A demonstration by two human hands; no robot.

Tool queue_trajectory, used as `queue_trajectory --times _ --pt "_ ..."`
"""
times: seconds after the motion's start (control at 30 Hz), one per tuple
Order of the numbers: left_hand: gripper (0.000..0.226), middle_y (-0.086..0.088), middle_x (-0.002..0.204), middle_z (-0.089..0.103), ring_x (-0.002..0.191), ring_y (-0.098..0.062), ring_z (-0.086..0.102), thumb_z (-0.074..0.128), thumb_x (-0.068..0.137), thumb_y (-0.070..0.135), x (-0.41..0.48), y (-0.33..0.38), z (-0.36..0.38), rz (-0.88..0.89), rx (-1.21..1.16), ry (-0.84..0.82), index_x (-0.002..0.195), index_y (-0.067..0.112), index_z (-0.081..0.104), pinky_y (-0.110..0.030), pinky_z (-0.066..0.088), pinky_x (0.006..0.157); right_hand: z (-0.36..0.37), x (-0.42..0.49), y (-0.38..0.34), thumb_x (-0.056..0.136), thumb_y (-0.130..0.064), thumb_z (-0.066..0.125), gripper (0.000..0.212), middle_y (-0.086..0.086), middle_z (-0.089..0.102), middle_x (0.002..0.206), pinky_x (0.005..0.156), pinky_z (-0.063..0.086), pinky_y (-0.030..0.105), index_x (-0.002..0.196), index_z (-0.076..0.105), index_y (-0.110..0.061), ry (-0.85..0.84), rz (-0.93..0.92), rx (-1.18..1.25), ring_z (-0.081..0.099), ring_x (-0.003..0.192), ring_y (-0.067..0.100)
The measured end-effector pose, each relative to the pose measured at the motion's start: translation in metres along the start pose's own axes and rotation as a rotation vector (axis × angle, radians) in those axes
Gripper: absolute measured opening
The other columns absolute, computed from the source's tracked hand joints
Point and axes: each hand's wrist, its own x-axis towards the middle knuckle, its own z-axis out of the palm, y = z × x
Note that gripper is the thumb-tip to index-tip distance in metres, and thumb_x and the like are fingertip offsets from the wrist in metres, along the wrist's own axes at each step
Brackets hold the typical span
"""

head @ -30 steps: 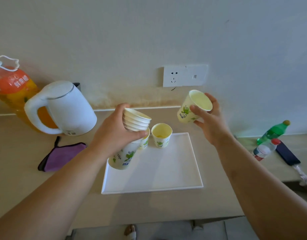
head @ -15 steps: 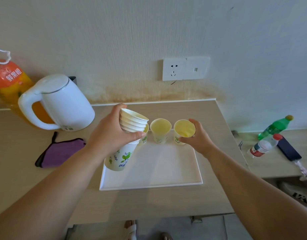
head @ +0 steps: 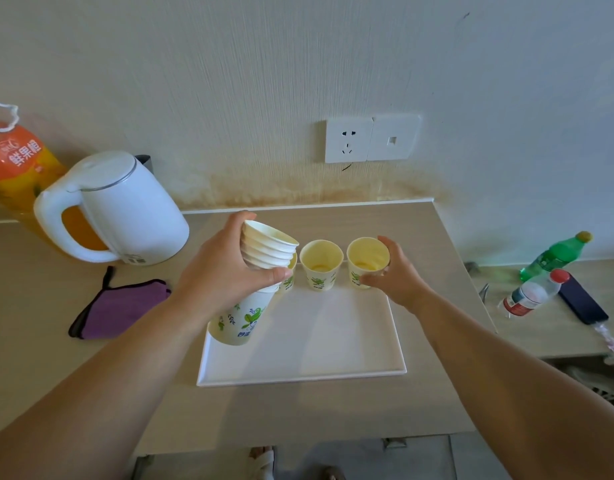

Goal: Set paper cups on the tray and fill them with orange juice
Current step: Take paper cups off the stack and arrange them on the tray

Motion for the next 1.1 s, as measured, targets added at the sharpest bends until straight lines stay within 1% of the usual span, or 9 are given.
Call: queue_trajectory --times 0.1,0.33,0.47,0.57,0.67,0.77,0.87,0.93,1.1 --pt "0.088 0.013 0.113 0.048 0.099 -0.012 0.049 0.082 0.064 0.048 0.0 0.002 0.002 0.0 0.005 -0.004 0.136 0.034 0.034 -0.029 0.038 0.079 0.0 -0.003 0.004 0.067 -0.008 0.084 0.101 0.0 0.046 0.13 0.107 0.038 0.041 0.147 0.023 -0.02 0.006 0.005 0.013 0.045 0.123 0.02" --pt "0.09 0.013 0.113 0.048 0.1 -0.011 0.048 0.083 0.063 0.047 0.002 0.003 0.006 0.004 0.008 -0.006 0.137 0.034 0.034 -0.029 0.037 0.08 0.002 -0.005 0.006 0.076 -0.009 0.077 0.07 0.004 0.056 0.124 0.097 0.044 0.036 0.135 0.04 -0.012 0.054 0.008 -0.055 0.054 0.116 0.023" --pt "0.09 0.013 0.114 0.048 0.1 -0.01 0.047 0.082 0.063 0.049 0.002 0.003 0.009 0.013 0.031 -0.009 0.137 0.035 0.033 -0.028 0.036 0.08 0.001 -0.005 0.009 0.069 -0.006 0.081 0.083 0.004 0.053 0.13 0.101 0.042 0.04 0.139 0.036 -0.014 0.029 0.042 -0.043 0.049 0.123 0.022" --pt "0.095 0.013 0.119 0.049 0.104 -0.011 0.049 0.082 0.062 0.051 0.003 0.0 0.012 0.018 0.03 -0.022 0.14 0.036 0.03 -0.029 0.037 0.082 -0.003 -0.012 0.009 0.07 -0.004 0.079 0.1 0.005 0.038 0.145 0.111 0.03 0.037 0.149 0.019 -0.015 0.023 0.071 -0.083 0.033 0.137 0.023" --pt "0.1 0.013 0.119 0.047 0.108 -0.011 0.049 0.083 0.061 0.05 0.002 0.0 0.016 0.018 0.015 -0.017 0.143 0.034 0.028 -0.031 0.041 0.087 -0.006 -0.033 -0.005 0.076 -0.001 0.069 0.08 0.008 0.038 0.143 0.108 0.028 0.034 0.145 0.03 -0.011 0.235 -0.077 -0.172 0.033 0.134 0.026" --pt "0.098 0.016 0.114 0.047 0.111 -0.014 0.052 0.084 0.059 0.049 -0.001 0.005 0.02 0.009 0.049 0.01 0.14 0.031 0.031 -0.034 0.044 0.089 0.002 -0.055 -0.035 0.081 -0.002 0.064 0.05 -0.002 0.051 0.121 0.098 0.041 0.033 0.127 0.05 -0.017 0.38 -0.225 -0.054 0.05 0.117 0.021" --pt "0.085 0.017 0.107 0.053 0.102 -0.012 0.055 0.085 0.058 0.048 -0.005 0.014 0.023 0.013 0.058 0.035 0.128 0.028 0.041 -0.033 0.046 0.083 0.012 -0.071 -0.083 0.09 -0.016 0.062 0.023 -0.006 0.059 0.111 0.079 0.046 0.016 0.111 0.057 -0.024 0.163 -0.234 0.202 0.059 0.098 0.004" --pt "0.082 0.016 0.105 0.055 0.097 -0.012 0.056 0.084 0.055 0.051 -0.009 0.019 0.024 0.013 0.064 0.054 0.123 0.029 0.044 -0.034 0.048 0.083 0.017 -0.08 -0.111 0.09 -0.026 0.063 0.018 -0.007 0.06 0.111 0.074 0.044 0.008 0.108 0.059 -0.027 -0.056 -0.285 0.256 0.058 0.097 0.001" --pt "0.074 0.012 0.106 0.06 0.096 -0.015 0.061 0.081 0.059 0.051 -0.02 0.019 0.022 0.011 0.116 0.094 0.118 0.026 0.045 -0.036 0.05 0.08 0.033 -0.088 -0.141 0.088 -0.018 0.066 0.011 -0.014 0.057 0.105 0.09 0.049 0.031 0.081 0.065 -0.026 -0.219 -0.44 0.131 0.058 0.099 0.008"
